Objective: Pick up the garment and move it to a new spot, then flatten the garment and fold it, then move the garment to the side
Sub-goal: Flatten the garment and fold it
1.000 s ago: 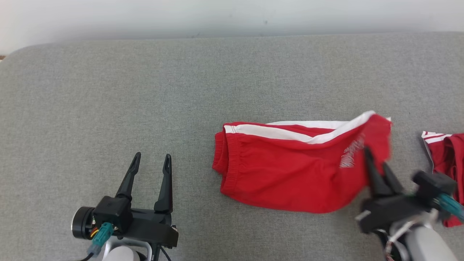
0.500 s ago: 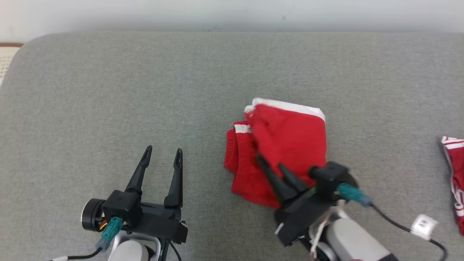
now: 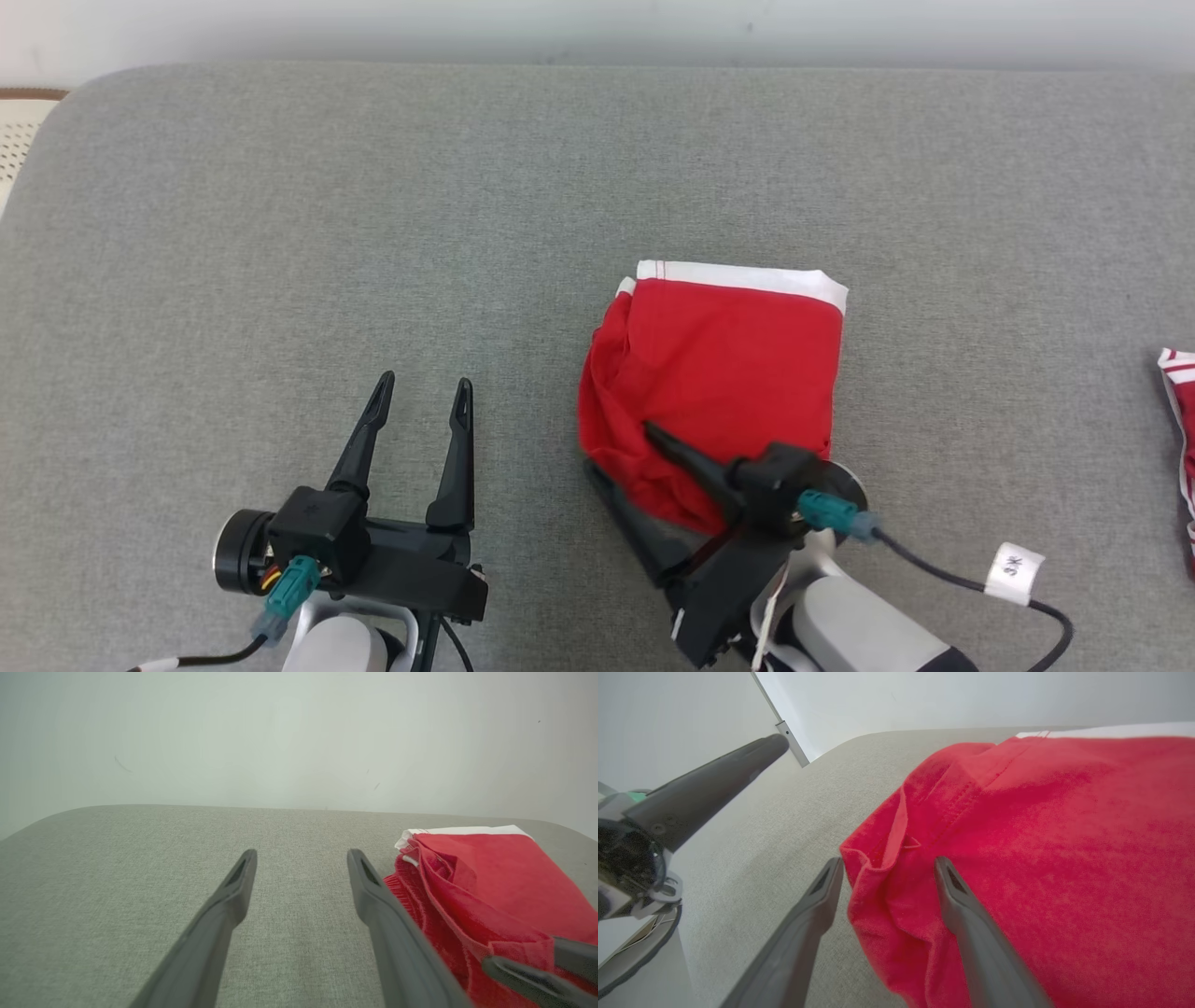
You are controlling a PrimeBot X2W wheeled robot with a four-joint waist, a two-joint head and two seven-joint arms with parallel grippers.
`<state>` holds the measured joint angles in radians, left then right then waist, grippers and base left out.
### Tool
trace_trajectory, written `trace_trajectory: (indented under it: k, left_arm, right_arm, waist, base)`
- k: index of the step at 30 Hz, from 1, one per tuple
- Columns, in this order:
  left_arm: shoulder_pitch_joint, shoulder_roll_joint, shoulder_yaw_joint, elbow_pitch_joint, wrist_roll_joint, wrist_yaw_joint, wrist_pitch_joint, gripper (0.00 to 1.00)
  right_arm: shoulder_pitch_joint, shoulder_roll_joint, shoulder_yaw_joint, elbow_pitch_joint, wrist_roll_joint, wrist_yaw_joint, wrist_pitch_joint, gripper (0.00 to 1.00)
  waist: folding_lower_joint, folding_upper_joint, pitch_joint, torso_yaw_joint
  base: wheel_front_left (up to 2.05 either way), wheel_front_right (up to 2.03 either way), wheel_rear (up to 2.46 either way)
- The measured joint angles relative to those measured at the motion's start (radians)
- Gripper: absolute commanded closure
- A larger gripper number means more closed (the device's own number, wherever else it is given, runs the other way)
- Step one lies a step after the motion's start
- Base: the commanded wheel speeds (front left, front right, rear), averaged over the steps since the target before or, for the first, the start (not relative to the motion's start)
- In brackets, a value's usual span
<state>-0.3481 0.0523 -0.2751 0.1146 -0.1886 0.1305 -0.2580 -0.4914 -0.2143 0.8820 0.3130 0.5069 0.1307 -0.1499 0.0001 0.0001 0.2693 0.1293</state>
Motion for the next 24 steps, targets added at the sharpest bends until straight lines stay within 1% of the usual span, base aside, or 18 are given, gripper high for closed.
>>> trace_trajectory:
  k: [3,9,13,17,24]
  left_arm:
    - [0.000,0.000,0.002,0.001,0.000,0.000,0.000,0.00]
    - [0.001,-0.001,0.008,0.004,0.000,-0.001,0.000,0.00]
    - [0.002,-0.001,0.013,0.005,0.000,-0.002,0.000,0.00]
    - [0.011,0.002,0.025,0.003,0.003,-0.005,0.000,0.00]
    - [0.040,0.021,0.051,-0.005,0.009,-0.002,-0.002,0.00]
  right_arm:
    - [-0.006,-0.002,0.040,-0.017,-0.012,0.000,0.001,0.00]
    - [-0.006,-0.021,0.168,-0.066,-0.003,0.000,0.036,0.00]
    - [-0.005,-0.041,0.178,-0.094,0.009,0.000,0.033,0.00]
    - [0.021,-0.072,0.091,-0.138,0.014,0.000,0.002,0.00]
    - [0.117,-0.098,-0.124,-0.235,-0.011,0.000,-0.010,0.00]
  waist:
    - [0.0000,0.0000,-0.001,-0.007]
    - [0.0000,0.0000,-0.009,-0.020]
    - [0.0000,-0.0001,-0.017,-0.027]
    - [0.0000,-0.0001,-0.027,-0.037]
    - [-0.0001,-0.0001,-0.055,-0.065]
  base:
    - [0.00,0.00,0.00]
    - [0.00,0.00,0.00]
    - [0.00,0.00,0.00]
    - [0.00,0.00,0.00]
    - [0.00,0.00,0.00]
